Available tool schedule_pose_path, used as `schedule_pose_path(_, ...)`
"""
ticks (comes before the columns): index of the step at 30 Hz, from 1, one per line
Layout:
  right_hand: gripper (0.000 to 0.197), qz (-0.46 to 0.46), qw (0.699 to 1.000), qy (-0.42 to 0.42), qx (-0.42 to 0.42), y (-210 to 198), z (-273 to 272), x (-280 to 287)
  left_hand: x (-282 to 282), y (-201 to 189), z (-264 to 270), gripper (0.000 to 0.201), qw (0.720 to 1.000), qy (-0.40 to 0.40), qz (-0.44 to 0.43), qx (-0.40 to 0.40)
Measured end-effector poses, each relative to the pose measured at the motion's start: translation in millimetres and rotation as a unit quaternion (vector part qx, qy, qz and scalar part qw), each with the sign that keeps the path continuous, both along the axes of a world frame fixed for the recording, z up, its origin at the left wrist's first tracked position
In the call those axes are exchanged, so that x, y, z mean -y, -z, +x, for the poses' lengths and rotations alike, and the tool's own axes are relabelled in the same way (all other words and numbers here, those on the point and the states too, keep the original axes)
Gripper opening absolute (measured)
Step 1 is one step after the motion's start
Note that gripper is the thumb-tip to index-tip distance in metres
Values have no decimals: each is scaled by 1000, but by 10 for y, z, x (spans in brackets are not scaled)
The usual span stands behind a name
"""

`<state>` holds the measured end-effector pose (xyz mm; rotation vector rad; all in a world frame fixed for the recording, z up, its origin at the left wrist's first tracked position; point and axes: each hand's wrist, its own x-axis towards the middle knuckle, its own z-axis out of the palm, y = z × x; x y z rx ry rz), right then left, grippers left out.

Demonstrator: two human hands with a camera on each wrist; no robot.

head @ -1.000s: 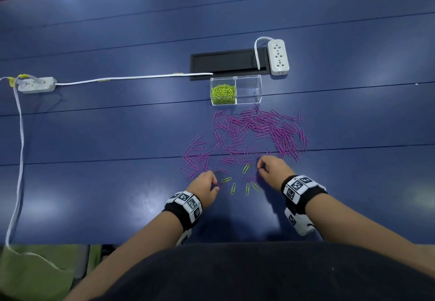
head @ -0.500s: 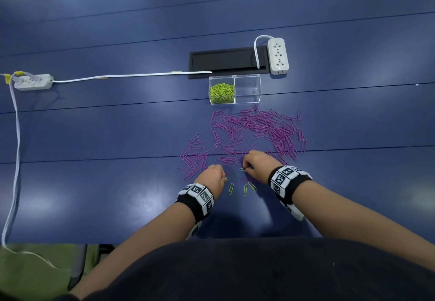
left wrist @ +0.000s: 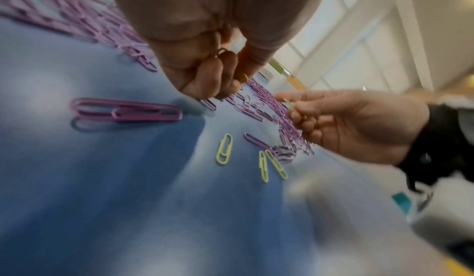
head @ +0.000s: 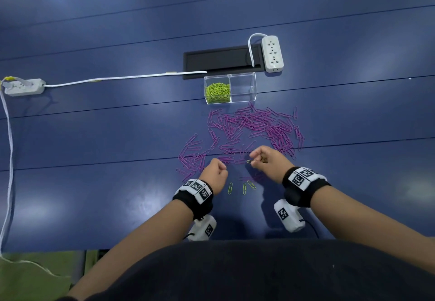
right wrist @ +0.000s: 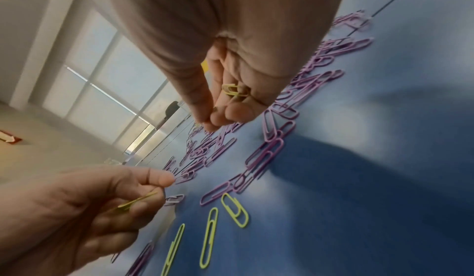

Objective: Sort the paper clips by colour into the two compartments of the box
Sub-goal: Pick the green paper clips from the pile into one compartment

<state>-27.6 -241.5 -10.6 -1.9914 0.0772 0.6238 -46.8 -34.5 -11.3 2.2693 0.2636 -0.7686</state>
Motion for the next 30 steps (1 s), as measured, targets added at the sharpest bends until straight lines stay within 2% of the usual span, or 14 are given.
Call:
schedule_pose_path(2,31,48,999,3,-26,-1,-56,61,20,19,25,17,996,-54,-65,-37)
schedule_pose_path(5,33,62,994,34,-81,-22,-99,90,27,11,41,33,973,-125,-169,-96)
schedule_pose_path(9,29,35,991,47,-123,-66,-176,71,20,-26,24,27,953,-159,-227,-121)
schedule_pose_path(12,14,-90,993,-33,-73,-51,-253,38,49,-24,9,24,939,-192,-249,-139)
schedule_pose_path(15,13,-233,965,-119,-11,-45,-351,-45,72,-57,13,26,937,-203,-244,-144)
schedule_pose_path(18,17,-265,957,-120,16,-11,-430,-127,67,-69,14,29,961,-144,-195,-134)
schedule_pose_path(21,10,-259,959,-112,28,-7,-444,-189,31,-56,5,27,997,23,-29,-68)
schedule_pose_path(23,6,-260,959,-113,21,-13,-431,-221,11,-62,-32,26,989,118,79,-30)
schedule_pose_path(24,6,-262,958,-118,19,-12,-423,-236,4,-62,-51,25,984,141,104,-20)
schedule_pose_path(27,11,-273,951,-142,24,16,-408,-272,5,-52,-102,22,974,177,140,-6)
schedule_pose_path(30,16,-272,946,-166,51,22,-419,-291,50,-13,-135,17,972,181,151,-2)
